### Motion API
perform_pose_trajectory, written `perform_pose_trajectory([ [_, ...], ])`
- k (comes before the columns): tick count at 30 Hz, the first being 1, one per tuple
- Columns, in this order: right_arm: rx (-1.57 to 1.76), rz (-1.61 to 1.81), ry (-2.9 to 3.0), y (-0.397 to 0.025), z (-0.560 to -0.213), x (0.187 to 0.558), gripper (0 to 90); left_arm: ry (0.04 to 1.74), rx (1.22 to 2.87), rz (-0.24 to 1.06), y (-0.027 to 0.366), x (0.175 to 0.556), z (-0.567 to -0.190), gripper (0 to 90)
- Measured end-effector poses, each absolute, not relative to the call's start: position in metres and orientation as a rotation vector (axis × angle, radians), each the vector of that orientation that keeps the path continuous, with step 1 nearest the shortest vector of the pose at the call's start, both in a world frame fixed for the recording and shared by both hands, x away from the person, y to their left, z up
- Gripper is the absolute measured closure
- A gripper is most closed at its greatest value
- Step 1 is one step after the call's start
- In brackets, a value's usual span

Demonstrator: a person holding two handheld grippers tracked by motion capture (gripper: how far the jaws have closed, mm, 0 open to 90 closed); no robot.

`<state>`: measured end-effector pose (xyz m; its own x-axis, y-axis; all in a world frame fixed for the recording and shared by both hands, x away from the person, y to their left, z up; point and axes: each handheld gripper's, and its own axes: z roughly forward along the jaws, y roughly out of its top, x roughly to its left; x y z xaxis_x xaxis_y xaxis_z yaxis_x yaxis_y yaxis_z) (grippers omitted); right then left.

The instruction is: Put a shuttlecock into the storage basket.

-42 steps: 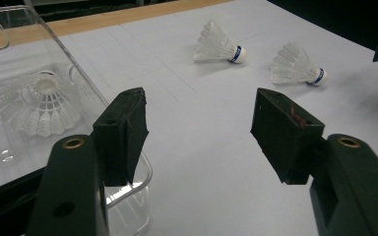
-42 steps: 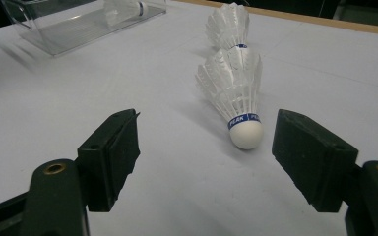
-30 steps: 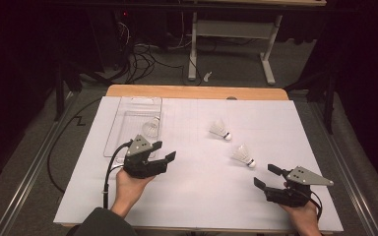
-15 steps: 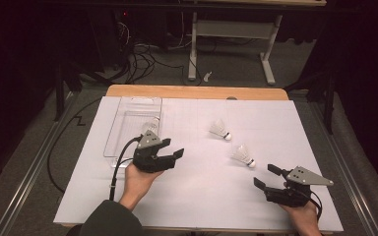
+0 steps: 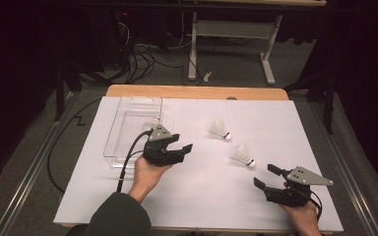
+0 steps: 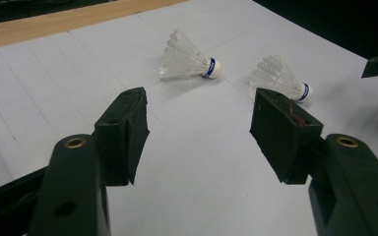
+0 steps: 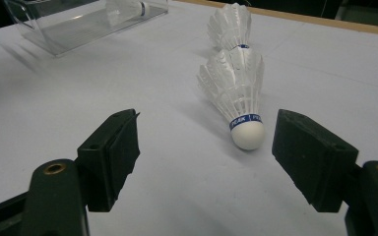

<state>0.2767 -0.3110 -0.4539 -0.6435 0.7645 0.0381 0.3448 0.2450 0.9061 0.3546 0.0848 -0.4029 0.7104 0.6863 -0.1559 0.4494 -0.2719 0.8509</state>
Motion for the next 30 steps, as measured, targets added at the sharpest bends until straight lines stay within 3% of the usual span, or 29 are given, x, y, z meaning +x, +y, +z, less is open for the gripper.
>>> perform_pose_trajectory([
  [30, 1.006, 1.375, 2.114, -0.311, -0.454, 0.276, 26.3, 0.89, 1.955, 0.299, 0.055, 0.395, -0.406, 40.5],
])
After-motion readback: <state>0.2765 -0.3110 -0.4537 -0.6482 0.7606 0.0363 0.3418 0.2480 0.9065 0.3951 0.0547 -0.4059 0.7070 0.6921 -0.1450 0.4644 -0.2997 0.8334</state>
